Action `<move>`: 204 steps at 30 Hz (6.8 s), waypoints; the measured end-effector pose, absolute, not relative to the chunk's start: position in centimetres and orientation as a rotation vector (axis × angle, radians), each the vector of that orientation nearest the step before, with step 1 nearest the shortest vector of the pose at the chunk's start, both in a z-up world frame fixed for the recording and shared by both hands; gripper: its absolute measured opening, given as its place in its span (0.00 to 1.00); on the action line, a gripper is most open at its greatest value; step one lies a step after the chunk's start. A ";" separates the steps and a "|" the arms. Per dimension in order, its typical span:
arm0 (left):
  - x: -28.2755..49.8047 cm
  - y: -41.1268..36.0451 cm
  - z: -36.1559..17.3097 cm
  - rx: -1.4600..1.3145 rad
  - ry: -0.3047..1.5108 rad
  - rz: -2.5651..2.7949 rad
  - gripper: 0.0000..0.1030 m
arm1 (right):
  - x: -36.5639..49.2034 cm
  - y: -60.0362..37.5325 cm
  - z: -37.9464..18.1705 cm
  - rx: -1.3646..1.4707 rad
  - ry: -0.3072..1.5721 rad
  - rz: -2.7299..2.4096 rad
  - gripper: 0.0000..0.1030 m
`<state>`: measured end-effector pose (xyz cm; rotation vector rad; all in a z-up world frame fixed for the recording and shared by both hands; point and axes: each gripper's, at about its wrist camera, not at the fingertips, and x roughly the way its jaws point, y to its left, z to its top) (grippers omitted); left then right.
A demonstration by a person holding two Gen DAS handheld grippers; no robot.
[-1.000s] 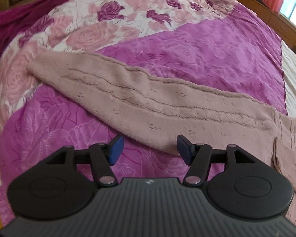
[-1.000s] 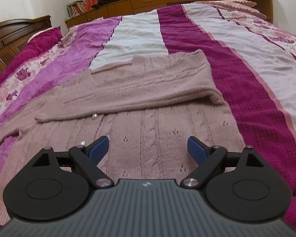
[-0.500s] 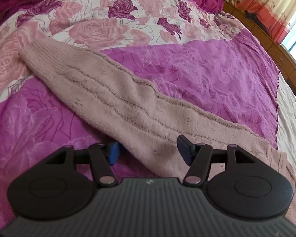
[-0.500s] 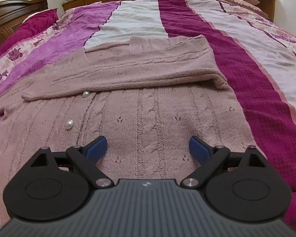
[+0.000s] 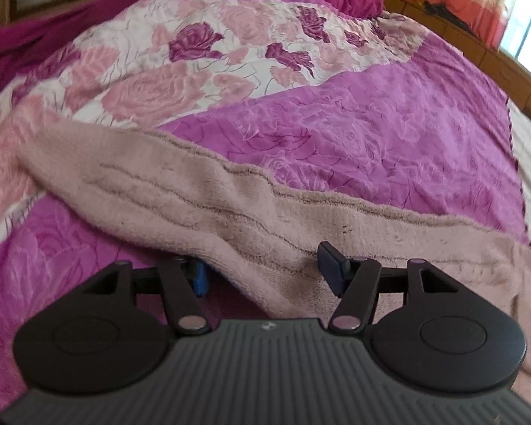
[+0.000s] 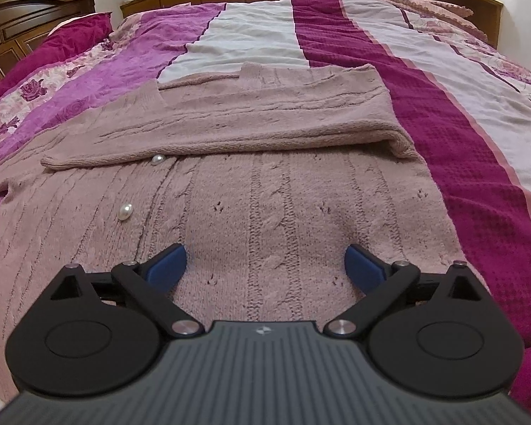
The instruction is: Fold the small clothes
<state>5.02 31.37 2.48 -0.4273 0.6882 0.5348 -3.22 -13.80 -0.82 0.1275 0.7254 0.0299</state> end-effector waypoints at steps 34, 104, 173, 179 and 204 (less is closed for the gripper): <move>5.4 22.3 11.9 -0.376 0.462 0.188 0.08 | -3.6 -14.1 -1.1 0.147 0.698 0.052 0.99; 3.1 15.1 3.9 -0.192 0.728 0.099 0.55 | 7.3 -7.8 5.5 0.371 0.761 0.392 0.87; 4.2 14.2 1.2 -0.089 0.659 0.211 0.58 | 8.5 2.0 5.7 0.042 0.616 0.505 0.57; 4.2 14.7 1.2 -0.122 0.676 0.198 0.58 | 8.2 5.6 4.4 -0.035 0.638 0.576 0.57; 4.5 14.0 0.9 -0.063 0.678 0.213 0.60 | 7.9 -6.2 7.5 0.150 0.470 0.288 0.04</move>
